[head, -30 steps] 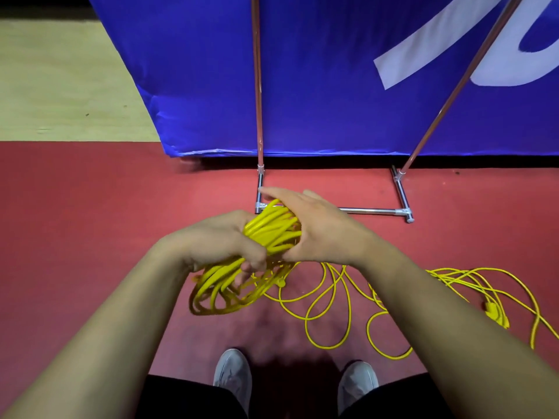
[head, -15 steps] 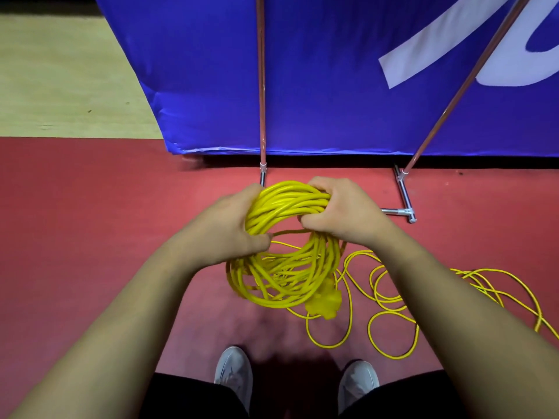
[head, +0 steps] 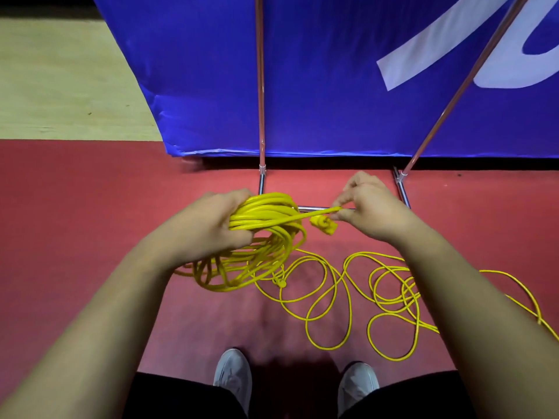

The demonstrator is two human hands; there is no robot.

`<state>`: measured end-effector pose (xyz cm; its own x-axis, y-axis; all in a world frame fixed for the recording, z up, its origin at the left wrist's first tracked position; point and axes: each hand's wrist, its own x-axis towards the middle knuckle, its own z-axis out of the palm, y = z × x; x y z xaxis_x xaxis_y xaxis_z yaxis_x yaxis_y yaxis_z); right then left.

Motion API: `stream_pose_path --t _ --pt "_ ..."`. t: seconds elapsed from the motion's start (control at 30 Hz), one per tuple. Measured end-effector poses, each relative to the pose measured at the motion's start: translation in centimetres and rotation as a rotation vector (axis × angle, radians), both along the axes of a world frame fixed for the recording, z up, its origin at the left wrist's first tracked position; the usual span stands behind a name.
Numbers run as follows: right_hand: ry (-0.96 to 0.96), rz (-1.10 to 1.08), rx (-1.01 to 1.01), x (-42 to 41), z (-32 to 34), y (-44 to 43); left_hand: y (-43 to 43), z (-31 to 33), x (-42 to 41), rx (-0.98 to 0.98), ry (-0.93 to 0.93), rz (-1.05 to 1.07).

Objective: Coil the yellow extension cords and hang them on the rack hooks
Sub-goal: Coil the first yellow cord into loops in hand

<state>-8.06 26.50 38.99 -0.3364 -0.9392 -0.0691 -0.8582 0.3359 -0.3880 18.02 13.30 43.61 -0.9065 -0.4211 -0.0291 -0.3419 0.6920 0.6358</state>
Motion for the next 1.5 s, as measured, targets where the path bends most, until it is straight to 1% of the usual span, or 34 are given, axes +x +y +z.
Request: stream_pose_path --t 0.07,0.1,0.13,0.17,0.27,0.3,0.33,0.37,0.47,0.5,0.57,0.63,0.7,0.73,0.8,0.83,0.87,0.9,0.93,1.0,1.03,1.07,1.13,1.17,1.3,1.37,1.43,1.47,1.5 --pt "-0.028 -0.102 -0.139 0.8 -0.1 -0.9 0.2 0.1 -0.2 -0.011 -0.007 -0.036" --pt "-0.095 -0.137 -0.212 1.4 0.0 -1.4 0.4 0.1 -0.3 -0.019 -0.010 -0.060" --pt "-0.212 -0.144 -0.273 2.1 0.3 -1.9 0.5 0.0 -0.5 -0.020 -0.018 -0.082" --pt "-0.392 -0.133 -0.322 2.9 0.8 -2.4 0.7 -0.1 -0.7 -0.014 -0.024 -0.099" --pt "-1.017 -0.103 -0.406 4.5 2.6 -2.8 0.9 -0.7 -1.1 0.018 0.000 -0.142" --pt "-1.165 -0.090 -0.405 4.6 3.0 -2.6 0.8 -1.0 -1.2 0.030 0.020 -0.167" --pt "-1.249 -0.056 -0.382 4.7 3.3 -2.5 0.7 -1.3 -1.3 0.036 0.042 -0.185" --pt "-1.263 -0.006 -0.343 4.8 3.5 -2.4 0.6 -1.5 -1.3 0.037 0.059 -0.189" --pt "-1.156 0.058 -0.181 5.3 3.6 -2.5 0.7 -1.6 -1.5 0.051 0.106 -0.206" --pt "-1.102 0.065 -0.151 5.6 3.7 -2.5 1.0 -1.4 -1.6 0.072 0.123 -0.231" --pt "-0.986 0.093 -0.159 5.8 4.2 -2.5 1.5 -1.3 -1.7 0.110 0.136 -0.233" --pt "-0.909 0.099 -0.225 6.0 4.7 -2.4 1.7 -1.4 -1.7 0.142 0.142 -0.154" --pt "-0.807 0.029 -0.330 6.3 5.3 -2.5 1.5 -1.6 -1.9 0.186 0.172 -0.040" --pt "-0.724 -0.035 -0.410 6.4 5.4 -2.5 1.4 -1.8 -2.1 0.218 0.196 0.024" --pt "-0.550 -0.164 -0.634 6.7 5.6 -2.1 1.1 -2.1 -2.6 0.269 0.246 0.181" --pt "-0.467 -0.194 -0.729 7.0 5.7 -1.6 0.7 -2.3 -2.8 0.275 0.256 0.259" --pt "-0.411 -0.199 -0.769 7.4 5.5 -1.0 0.4 -2.4 -2.9 0.277 0.258 0.326" --pt "-0.413 -0.178 -0.750 7.9 4.9 -0.6 0.1 -2.5 -2.9 0.282 0.255 0.380" --pt "-0.478 -0.149 -0.657 8.7 4.3 -0.3 -0.2 -2.5 -3.0 0.285 0.252 0.421" --pt "-0.669 -0.107 -0.385 10.0 1.9 -0.5 -0.2 -2.4 -3.1 0.273 0.245 0.472" --pt "-0.706 -0.102 -0.282 10.3 0.6 -0.7 -0.1 -2.4 -3.2 0.262 0.238 0.487" --pt "-0.672 -0.077 -0.232 10.4 -0.5 -0.9 0.0 -2.5 -3.3 0.251 0.227 0.496" --pt "-0.510 -0.001 -0.234 10.4 -1.8 -1.6 0.0 -2.6 -3.2 0.226 0.185 0.512" --pt "-0.465 0.030 -0.236 10.4 -2.1 -1.9 0.0 -2.5 -3.1 0.226 0.168 0.517" --pt "-0.443 0.108 -0.204 10.8 -3.1 -2.8 0.3 -2.2 -2.8 0.322 0.185 0.525" --pt "-0.443 0.101 -0.224 10.7 -3.6 -2.8 0.4 -2.2 -2.8 0.353 0.204 0.511" --pt "-0.458 0.072 -0.252 10.4 -3.9 -2.9 0.3 -2.2 -2.7 0.318 0.186 0.499" --pt "-0.526 0.048 -0.273 10.5 -4.1 -3.0 0.1 -2.1 -2.7 0.278 0.164 0.482" --pt "-0.642 0.008 -0.306 10.6 -4.3 -3.0 0.0 -2.1 -2.7 0.233 0.135 0.450"
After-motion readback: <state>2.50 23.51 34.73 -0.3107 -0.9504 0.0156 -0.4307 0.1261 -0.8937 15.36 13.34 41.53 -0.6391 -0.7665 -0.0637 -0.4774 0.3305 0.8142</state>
